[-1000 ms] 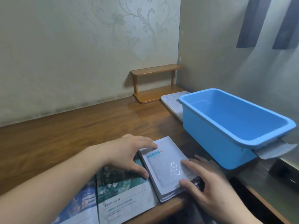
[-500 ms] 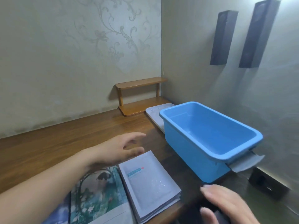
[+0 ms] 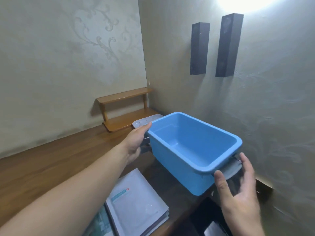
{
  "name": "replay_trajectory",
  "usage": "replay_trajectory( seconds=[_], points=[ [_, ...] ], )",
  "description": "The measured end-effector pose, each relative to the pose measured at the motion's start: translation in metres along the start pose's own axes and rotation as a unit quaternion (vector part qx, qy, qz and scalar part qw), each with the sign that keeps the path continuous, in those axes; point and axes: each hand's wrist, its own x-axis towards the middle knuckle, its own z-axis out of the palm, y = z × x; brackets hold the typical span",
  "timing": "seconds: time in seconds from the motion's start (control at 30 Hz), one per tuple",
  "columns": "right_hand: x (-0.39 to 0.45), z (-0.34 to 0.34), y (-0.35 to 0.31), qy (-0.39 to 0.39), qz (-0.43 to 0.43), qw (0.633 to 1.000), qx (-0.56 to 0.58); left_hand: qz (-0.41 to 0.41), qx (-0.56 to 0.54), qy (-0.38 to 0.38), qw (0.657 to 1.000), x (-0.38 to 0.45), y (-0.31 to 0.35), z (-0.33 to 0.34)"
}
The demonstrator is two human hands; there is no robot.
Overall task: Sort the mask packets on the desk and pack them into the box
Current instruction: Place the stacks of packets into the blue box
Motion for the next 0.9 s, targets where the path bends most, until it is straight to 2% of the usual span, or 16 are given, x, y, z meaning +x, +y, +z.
replay_trajectory(
  seconds=[0.27, 0.4, 0.57, 0.63, 0.77, 0.9],
  points=[
    [0.009, 0.006, 0.001, 0.040, -0.015, 0.999, 0.022, -0.014, 0.022, -0.055, 0.998, 0.016, 0.005, -0.023],
    [0.019, 0.013, -0.012, 0.075, 0.033, 0.994, 0.077, 0.003, 0.046, -0.109, 0.993, 0.034, 0.007, -0.034],
    [0.024, 0.017, -0.018, 0.128, 0.089, 0.988, -0.007, 0.024, 0.083, -0.146, 0.986, 0.049, 0.007, -0.049],
    [0.022, 0.019, -0.021, 0.141, 0.128, 0.981, -0.034, -0.022, 0.084, -0.160, 0.983, 0.049, 0.012, -0.051],
    [0.027, 0.024, -0.048, 0.133, 0.220, 0.962, -0.088, -0.176, 0.016, -0.146, 0.973, 0.043, 0.039, -0.051],
    [0.037, 0.031, -0.077, 0.157, 0.289, 0.943, -0.057, -0.227, 0.045, -0.135, 0.964, 0.040, 0.062, -0.043]
  ],
)
